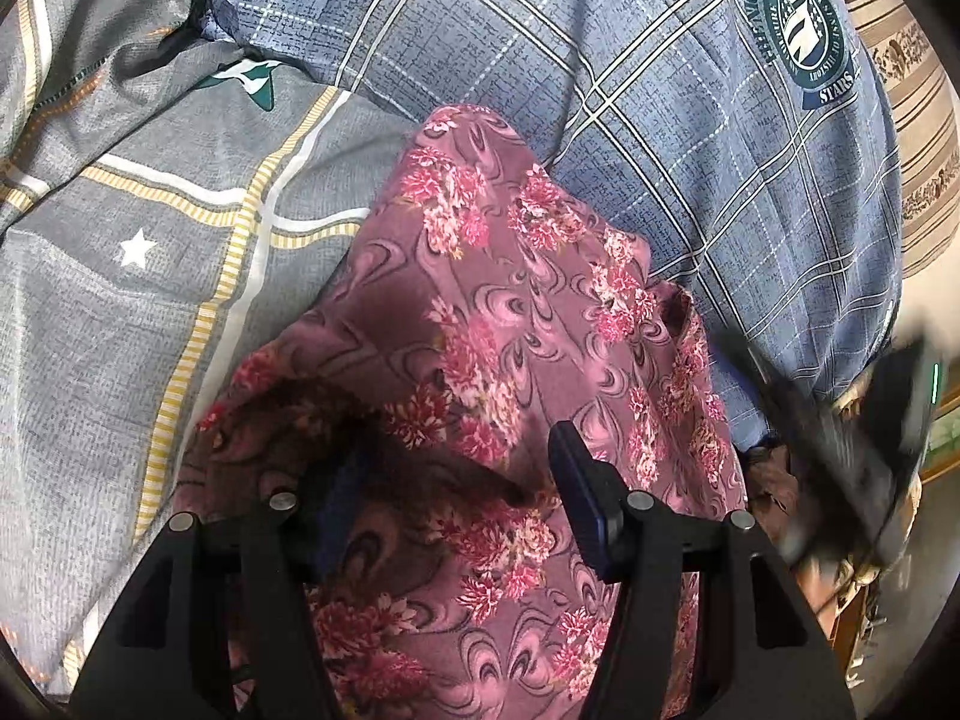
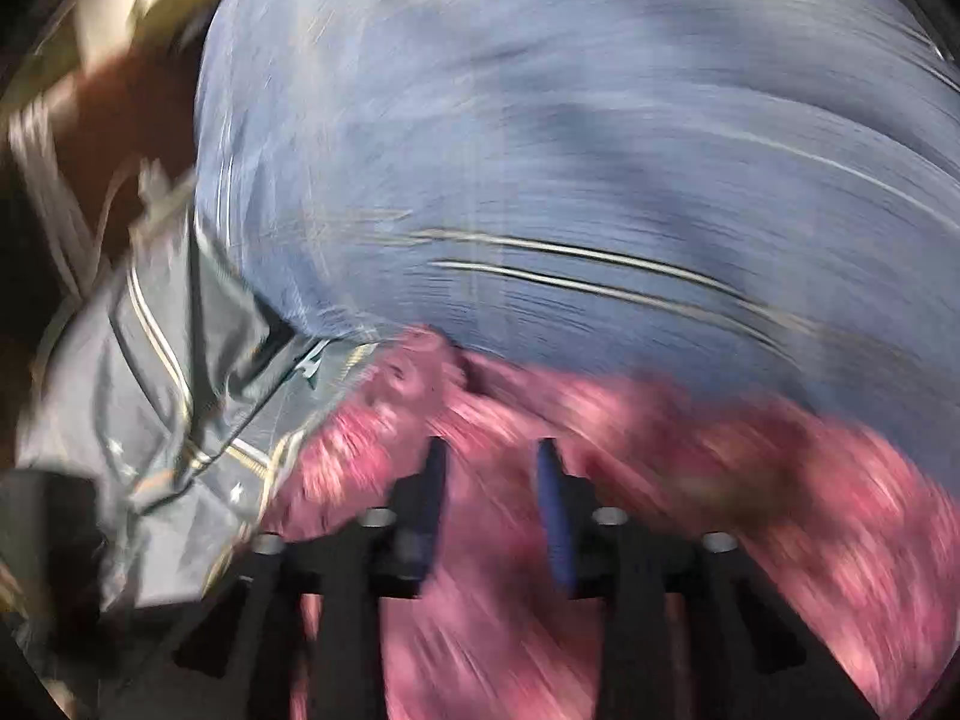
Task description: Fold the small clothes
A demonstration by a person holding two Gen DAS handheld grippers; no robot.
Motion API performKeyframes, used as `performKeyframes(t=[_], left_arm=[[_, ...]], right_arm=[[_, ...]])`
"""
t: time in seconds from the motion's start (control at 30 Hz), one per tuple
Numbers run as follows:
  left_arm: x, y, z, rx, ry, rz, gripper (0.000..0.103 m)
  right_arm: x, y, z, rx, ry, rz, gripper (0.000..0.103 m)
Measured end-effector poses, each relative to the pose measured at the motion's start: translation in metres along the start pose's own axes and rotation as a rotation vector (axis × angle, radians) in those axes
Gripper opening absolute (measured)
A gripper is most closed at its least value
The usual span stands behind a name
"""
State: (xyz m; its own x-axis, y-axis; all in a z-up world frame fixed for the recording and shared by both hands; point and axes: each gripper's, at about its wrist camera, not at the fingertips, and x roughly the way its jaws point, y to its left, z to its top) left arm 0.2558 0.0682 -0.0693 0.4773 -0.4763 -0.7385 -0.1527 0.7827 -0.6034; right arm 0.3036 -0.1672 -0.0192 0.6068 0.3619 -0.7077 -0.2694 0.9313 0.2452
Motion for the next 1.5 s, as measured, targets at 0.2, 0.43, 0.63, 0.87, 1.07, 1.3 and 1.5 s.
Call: performKeyframes(t=[0.2, 0.43, 0.63, 0.87, 1.07, 1.3, 1.5], left_arm=[[-0.004, -0.001, -0.005, 0.009, -0.004, 0.009, 0.059], [-0.002, -0.006, -0.005, 0.044, -0.011, 0.033, 0.059], [-0.001, -0.003, -0.003, 0.041, -0.009, 0.03, 0.059], [-0.001, -0.009, -0.006, 0.085, -0.01, 0.06, 0.059], [0.001, -0.013, -0.007, 0.098, -0.006, 0.071, 0.062], [-0.003, -0.019, -0.017, 0.141, 0.013, 0.089, 0.062], [-0.052, -0.009, -0.035, 0.107, 0.056, 0.006, 0.062]], right_arm=[[-0.091, -0.134, -0.072, 0.324, -0.046, -0.233, 0.047], [-0.076, -0.146, -0.085, 0.324, 0.005, -0.187, 0.031], [-0.108, -0.129, -0.04, 0.2, -0.159, -0.212, 0.006], [-0.047, -0.169, -0.067, 0.267, 0.067, -0.343, 0.011], [-0.099, -0.137, -0.088, 0.296, -0.166, -0.242, 0.016], [-0.085, -0.135, -0.102, 0.324, -0.042, -0.251, 0.017], [-0.179, -0.124, -0.126, 0.348, -0.14, -0.175, 0.039]])
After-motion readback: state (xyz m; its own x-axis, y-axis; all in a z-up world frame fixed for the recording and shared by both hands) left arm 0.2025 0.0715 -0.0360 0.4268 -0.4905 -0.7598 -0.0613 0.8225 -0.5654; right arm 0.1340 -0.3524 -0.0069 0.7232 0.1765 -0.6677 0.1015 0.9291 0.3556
